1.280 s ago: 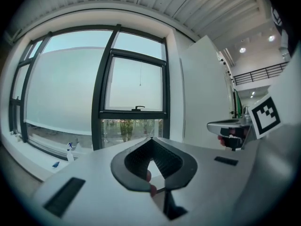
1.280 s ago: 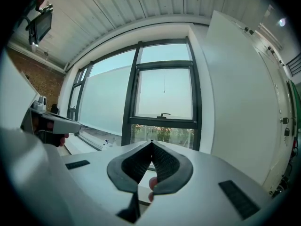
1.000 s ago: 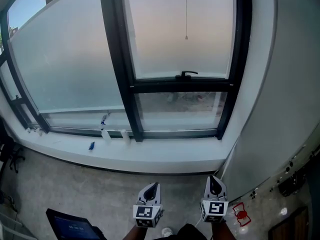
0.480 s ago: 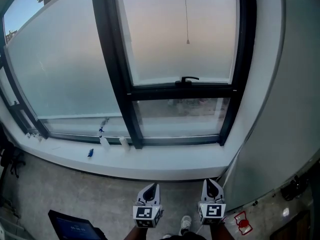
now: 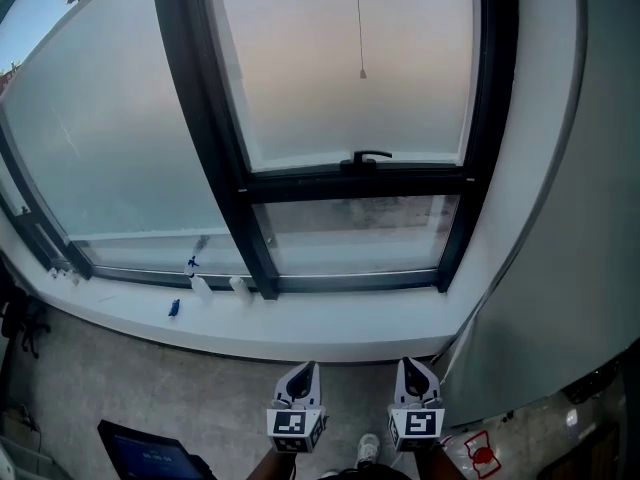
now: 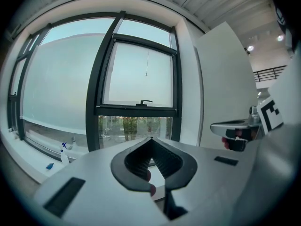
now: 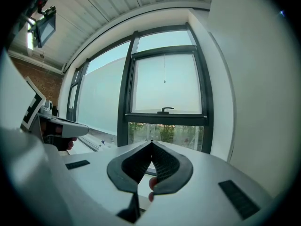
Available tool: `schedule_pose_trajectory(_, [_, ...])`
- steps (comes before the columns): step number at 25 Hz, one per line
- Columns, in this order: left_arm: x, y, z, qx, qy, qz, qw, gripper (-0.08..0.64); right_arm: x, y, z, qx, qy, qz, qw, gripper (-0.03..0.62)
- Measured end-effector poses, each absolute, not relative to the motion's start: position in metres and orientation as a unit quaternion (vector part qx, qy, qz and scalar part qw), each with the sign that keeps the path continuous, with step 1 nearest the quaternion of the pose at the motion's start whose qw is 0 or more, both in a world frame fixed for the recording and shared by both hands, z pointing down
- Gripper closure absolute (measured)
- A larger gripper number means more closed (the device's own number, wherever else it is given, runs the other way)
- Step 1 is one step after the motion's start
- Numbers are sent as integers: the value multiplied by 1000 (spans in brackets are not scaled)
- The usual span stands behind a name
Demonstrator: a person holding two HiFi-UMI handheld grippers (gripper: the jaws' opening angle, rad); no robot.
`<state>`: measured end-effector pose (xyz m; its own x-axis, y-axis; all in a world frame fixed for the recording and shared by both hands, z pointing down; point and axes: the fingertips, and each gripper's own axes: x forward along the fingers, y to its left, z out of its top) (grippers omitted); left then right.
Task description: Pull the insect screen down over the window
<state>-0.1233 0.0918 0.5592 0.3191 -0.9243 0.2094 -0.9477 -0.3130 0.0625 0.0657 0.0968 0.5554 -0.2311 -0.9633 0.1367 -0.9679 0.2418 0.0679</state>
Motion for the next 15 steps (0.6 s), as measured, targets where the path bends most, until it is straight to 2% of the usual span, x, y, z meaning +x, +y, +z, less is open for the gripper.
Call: schedule_pose_trajectory(15, [-87, 49, 546, 798, -594, 55, 81, 558, 78, 49, 531, 585, -808, 0, 63, 589])
